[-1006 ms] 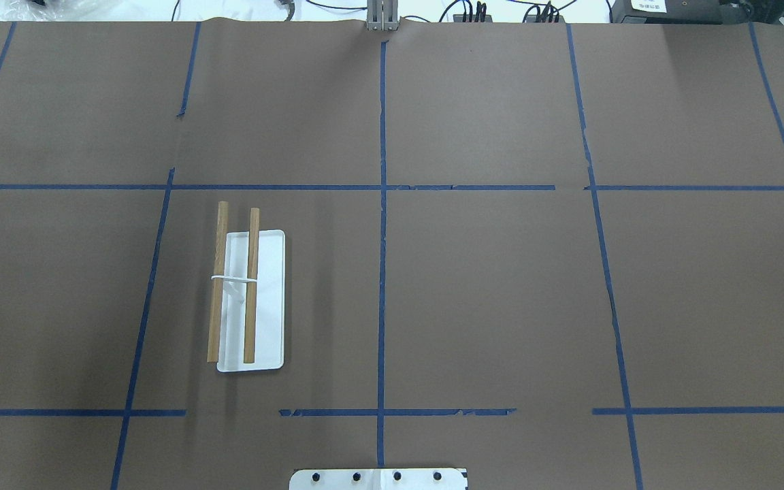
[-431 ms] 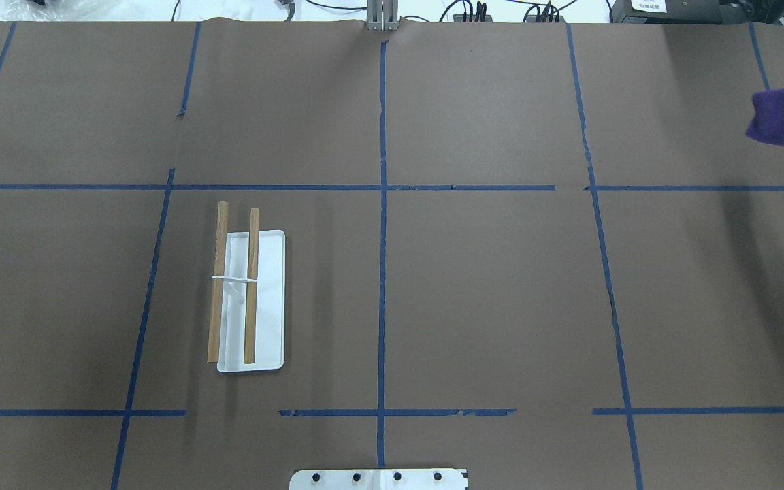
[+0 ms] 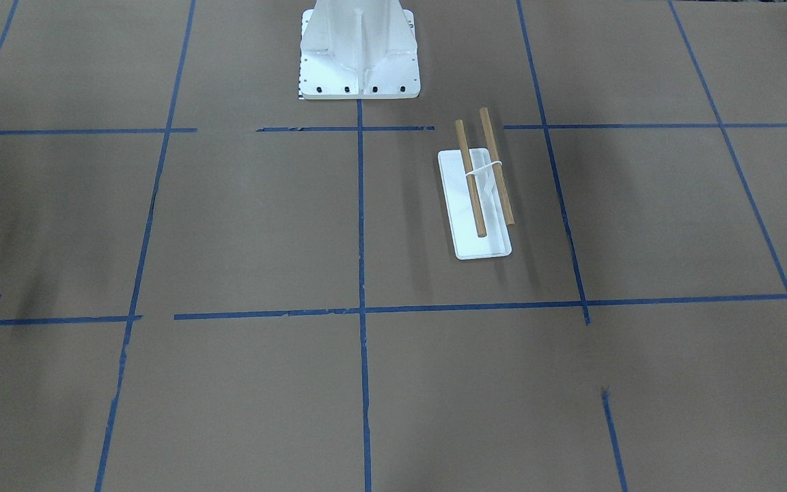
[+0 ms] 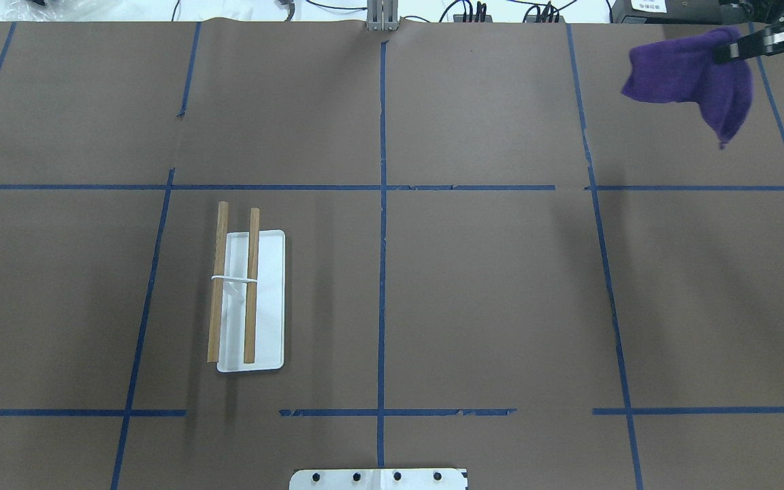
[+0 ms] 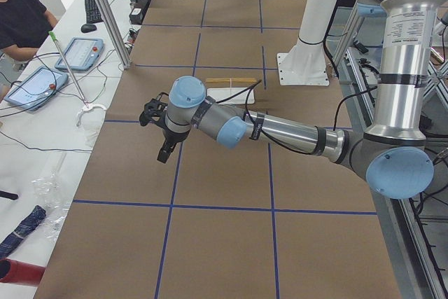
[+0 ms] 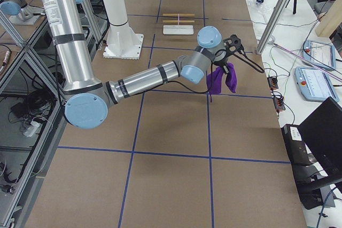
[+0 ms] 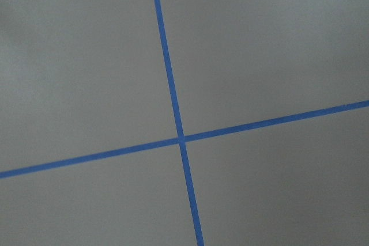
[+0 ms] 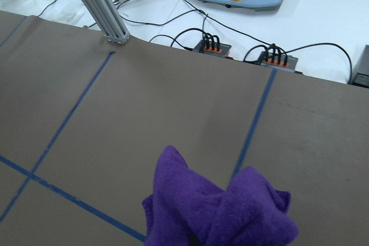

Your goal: Hang towel on rack

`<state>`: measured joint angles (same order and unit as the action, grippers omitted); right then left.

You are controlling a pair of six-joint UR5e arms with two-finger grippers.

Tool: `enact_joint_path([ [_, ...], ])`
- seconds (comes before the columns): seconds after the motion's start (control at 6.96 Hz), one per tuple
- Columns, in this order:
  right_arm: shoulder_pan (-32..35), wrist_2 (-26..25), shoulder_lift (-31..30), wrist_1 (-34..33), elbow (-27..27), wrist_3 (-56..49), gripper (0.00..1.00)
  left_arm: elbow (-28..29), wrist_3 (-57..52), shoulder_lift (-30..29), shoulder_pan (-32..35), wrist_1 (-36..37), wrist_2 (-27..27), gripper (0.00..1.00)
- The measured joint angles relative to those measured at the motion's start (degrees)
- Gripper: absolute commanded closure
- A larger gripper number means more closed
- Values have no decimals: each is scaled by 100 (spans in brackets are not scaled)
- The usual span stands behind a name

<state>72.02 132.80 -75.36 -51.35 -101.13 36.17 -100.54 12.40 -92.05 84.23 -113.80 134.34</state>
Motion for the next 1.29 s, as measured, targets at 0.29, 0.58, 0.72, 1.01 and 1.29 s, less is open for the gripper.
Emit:
enact_joint_path([
  [0.29, -976, -949, 306, -2, -595, 639, 100, 14, 1780, -209, -644, -1342, -6, 0],
  [0.58, -1821, -1788, 429, -1, -1144, 742, 100, 25, 3694, -873, -1212, -1933, -10, 0],
  [0.72, -2098, -2022, 445, 3, -1351, 761, 100, 48, 4682, -1296, -1538, -2000, -5, 0],
  [1.01, -2441, -2141, 445, 52, -1668, 790, 100, 101, 6580, -2054, -2246, -2037, -5, 0],
  [1.29, -2965, -2160, 439, 832, -1646, 795, 100, 92, 7607, -2505, -2715, -2060, -6, 0],
])
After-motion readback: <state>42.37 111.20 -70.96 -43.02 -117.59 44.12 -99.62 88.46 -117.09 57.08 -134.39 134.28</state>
